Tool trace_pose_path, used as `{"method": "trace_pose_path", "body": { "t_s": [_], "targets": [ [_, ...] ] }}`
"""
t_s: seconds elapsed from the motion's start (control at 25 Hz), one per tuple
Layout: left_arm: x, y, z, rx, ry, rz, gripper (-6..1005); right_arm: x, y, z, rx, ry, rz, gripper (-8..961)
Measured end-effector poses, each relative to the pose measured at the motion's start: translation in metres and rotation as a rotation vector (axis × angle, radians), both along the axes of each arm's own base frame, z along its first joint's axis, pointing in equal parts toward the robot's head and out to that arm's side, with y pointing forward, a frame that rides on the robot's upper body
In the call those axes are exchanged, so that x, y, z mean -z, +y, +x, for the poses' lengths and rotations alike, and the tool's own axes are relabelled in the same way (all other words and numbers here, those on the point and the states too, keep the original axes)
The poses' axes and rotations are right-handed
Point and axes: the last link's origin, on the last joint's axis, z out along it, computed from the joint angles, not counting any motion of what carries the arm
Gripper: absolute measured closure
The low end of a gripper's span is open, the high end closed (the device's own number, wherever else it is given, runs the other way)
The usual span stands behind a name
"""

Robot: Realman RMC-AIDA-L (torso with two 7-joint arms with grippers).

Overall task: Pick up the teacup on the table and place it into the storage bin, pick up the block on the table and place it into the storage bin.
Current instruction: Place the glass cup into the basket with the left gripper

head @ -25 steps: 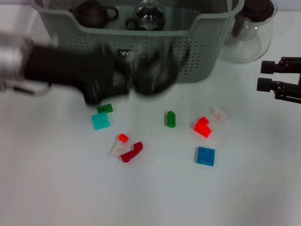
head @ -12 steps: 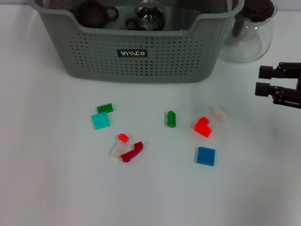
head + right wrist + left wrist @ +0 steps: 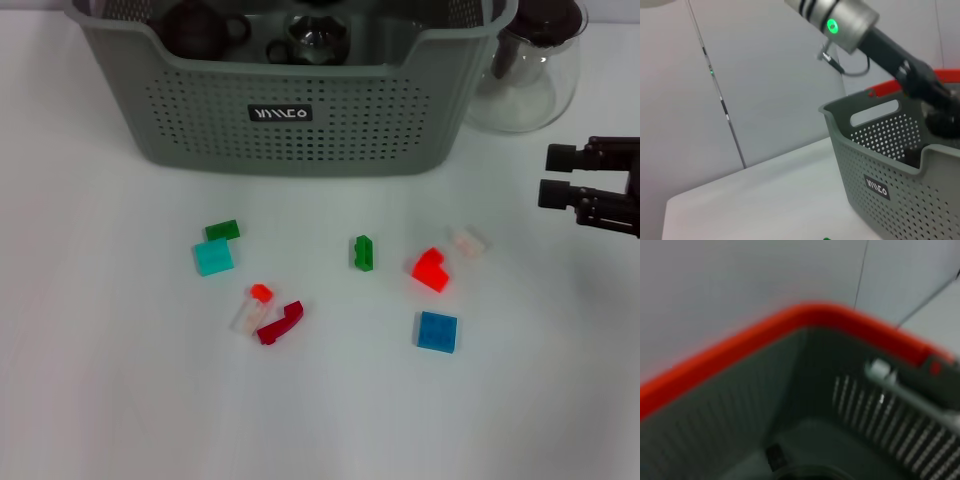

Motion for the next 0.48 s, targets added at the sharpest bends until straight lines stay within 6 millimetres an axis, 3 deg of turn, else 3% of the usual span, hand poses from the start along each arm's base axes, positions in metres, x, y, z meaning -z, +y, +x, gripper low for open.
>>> {"method": "trace_pose_path", "body": {
  "t_s": [0.12,0.48],
  "targets": [
    [0.015,-0.003,-0.007,-0.001,0.09,-0.009,946,0.001,0.0,0.0,0.0,0.002,-0.002,453],
    [0.031,-0.01,-0.021,-0.008,0.181,-0.001,938,0.002,0.0,-0.001,0.002,0.004,0.0,454]
  ]
}}
